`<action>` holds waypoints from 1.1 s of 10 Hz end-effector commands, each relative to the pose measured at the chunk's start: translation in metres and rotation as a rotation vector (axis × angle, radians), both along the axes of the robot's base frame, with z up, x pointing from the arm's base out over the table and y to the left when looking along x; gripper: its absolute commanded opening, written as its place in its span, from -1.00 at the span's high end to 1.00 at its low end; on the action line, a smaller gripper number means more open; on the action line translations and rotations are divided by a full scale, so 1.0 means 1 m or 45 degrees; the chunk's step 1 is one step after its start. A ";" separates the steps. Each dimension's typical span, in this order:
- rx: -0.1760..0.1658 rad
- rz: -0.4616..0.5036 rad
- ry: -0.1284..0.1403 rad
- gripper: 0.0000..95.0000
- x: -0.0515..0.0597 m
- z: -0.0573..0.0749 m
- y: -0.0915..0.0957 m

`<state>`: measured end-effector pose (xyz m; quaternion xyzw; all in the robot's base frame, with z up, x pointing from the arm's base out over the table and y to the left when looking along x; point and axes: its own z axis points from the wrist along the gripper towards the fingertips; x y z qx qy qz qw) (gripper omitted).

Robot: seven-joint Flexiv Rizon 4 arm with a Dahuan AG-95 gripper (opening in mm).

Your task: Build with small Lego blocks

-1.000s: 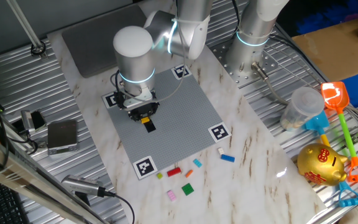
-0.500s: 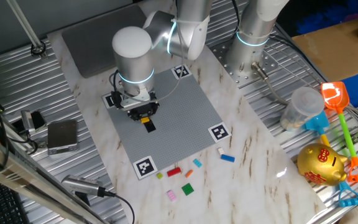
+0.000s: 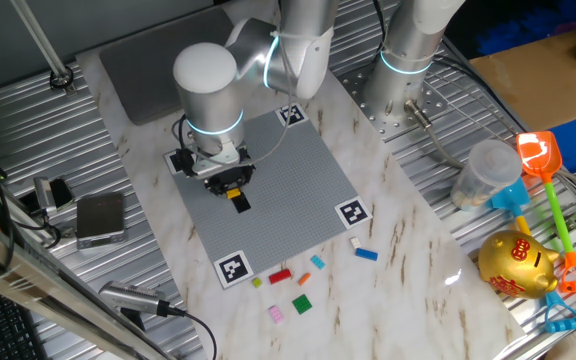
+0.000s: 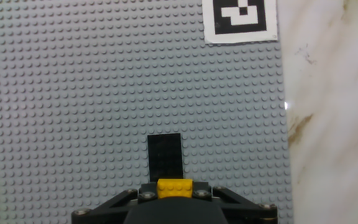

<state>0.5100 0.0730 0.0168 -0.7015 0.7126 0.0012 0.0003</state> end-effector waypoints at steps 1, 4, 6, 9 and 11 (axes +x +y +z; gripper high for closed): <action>0.002 0.031 -0.005 1.00 0.001 -0.033 0.001; -0.008 0.007 -0.005 1.00 0.001 -0.033 0.001; -0.012 -0.022 -0.012 1.00 0.001 -0.032 0.001; -0.010 -0.028 -0.011 1.00 0.000 -0.030 -0.002; -0.011 -0.025 -0.017 1.00 0.000 -0.030 -0.002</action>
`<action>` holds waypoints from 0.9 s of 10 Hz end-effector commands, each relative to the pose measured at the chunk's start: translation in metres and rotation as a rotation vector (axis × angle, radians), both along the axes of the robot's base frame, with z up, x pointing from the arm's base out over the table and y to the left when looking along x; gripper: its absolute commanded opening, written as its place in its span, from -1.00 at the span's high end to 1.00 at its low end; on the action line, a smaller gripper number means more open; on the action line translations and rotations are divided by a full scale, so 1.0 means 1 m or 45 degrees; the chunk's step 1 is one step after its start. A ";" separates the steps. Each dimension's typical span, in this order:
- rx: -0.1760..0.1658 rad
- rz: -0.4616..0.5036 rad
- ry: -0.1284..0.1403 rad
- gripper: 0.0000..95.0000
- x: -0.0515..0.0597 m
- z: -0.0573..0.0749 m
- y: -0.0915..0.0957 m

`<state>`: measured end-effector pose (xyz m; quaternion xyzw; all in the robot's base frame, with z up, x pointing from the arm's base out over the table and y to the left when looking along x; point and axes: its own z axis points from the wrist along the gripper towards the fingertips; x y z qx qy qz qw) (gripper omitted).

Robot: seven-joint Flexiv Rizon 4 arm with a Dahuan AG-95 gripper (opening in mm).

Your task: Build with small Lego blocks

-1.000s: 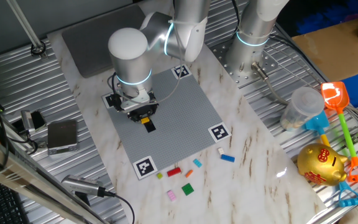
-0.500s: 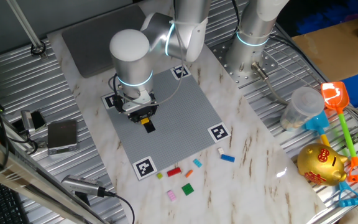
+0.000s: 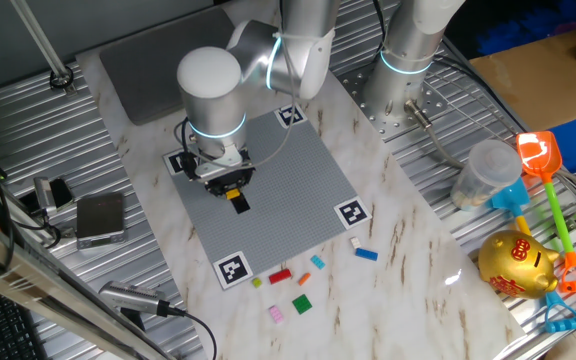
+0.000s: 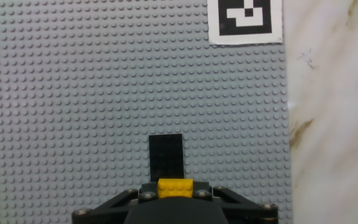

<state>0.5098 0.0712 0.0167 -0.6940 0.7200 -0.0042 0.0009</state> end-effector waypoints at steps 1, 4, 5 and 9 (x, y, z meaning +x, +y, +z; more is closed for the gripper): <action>-0.001 0.003 -0.009 1.00 0.001 -0.030 -0.001; 0.008 0.005 -0.006 1.00 0.000 -0.029 -0.002; 0.010 0.009 -0.009 1.00 0.000 -0.029 -0.002; 0.022 0.000 -0.009 0.60 0.000 -0.029 -0.001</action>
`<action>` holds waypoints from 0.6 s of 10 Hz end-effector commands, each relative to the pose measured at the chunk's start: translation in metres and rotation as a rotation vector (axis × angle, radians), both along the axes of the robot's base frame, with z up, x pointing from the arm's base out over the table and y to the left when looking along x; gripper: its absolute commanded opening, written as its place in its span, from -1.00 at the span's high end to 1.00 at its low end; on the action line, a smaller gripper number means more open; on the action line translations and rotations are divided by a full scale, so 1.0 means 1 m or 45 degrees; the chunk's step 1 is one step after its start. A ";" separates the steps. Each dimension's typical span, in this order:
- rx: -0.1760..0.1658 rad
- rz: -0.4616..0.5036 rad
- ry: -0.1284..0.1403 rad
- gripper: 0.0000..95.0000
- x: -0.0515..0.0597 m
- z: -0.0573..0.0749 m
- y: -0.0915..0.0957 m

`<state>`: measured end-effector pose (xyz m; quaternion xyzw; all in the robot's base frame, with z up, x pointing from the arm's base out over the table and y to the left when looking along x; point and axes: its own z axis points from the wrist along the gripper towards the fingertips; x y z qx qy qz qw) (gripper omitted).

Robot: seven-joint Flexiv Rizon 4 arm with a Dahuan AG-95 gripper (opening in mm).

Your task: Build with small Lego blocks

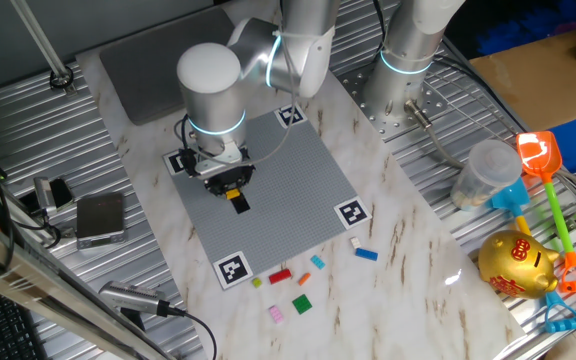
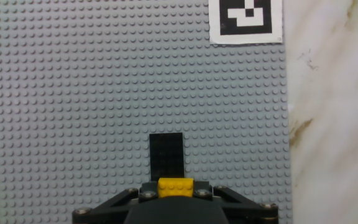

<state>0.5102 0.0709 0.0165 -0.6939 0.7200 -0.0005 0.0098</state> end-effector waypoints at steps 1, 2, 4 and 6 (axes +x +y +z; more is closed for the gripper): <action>0.001 0.000 0.002 0.20 0.000 -0.029 -0.001; 0.009 0.001 -0.001 0.20 0.000 -0.028 -0.001; -0.007 -0.004 0.001 -0.20 0.000 -0.029 -0.001; -0.014 -0.009 -0.002 -0.20 0.000 -0.026 0.000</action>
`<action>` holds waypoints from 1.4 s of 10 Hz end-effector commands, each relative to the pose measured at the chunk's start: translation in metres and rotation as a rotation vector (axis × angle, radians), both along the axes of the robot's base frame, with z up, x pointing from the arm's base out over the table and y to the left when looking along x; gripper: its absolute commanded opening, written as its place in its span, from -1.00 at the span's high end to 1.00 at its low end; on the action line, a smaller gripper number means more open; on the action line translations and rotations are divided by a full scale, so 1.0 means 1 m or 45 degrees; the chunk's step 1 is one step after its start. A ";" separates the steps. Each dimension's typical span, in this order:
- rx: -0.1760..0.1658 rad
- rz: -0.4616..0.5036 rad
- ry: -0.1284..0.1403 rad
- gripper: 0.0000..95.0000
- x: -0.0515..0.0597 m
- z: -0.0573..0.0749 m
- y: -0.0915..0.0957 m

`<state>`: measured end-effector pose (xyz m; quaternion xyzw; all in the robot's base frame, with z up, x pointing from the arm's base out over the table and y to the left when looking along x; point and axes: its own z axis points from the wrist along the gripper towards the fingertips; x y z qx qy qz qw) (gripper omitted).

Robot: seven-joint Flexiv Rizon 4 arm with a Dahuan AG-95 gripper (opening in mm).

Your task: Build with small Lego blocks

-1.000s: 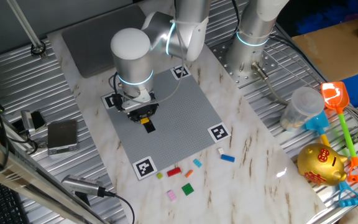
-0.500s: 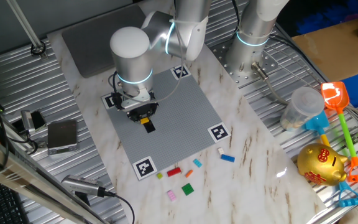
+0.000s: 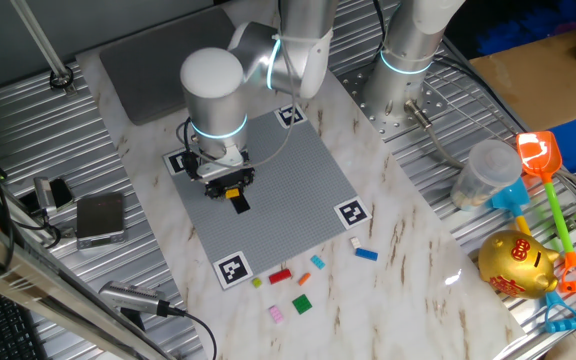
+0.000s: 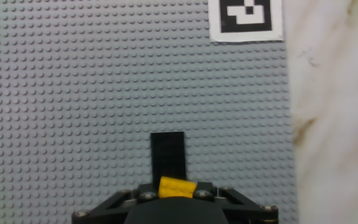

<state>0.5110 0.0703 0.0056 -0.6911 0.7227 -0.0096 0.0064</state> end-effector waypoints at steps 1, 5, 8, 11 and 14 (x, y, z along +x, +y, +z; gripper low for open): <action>0.009 0.006 0.004 -0.20 0.001 -0.014 0.001; -0.002 -0.055 0.047 -0.20 -0.003 0.008 0.007; -0.001 -0.074 0.052 0.20 -0.007 0.021 0.010; -0.003 -0.114 0.054 0.20 -0.006 0.026 0.007; -0.011 -0.297 0.054 1.00 -0.002 0.035 0.006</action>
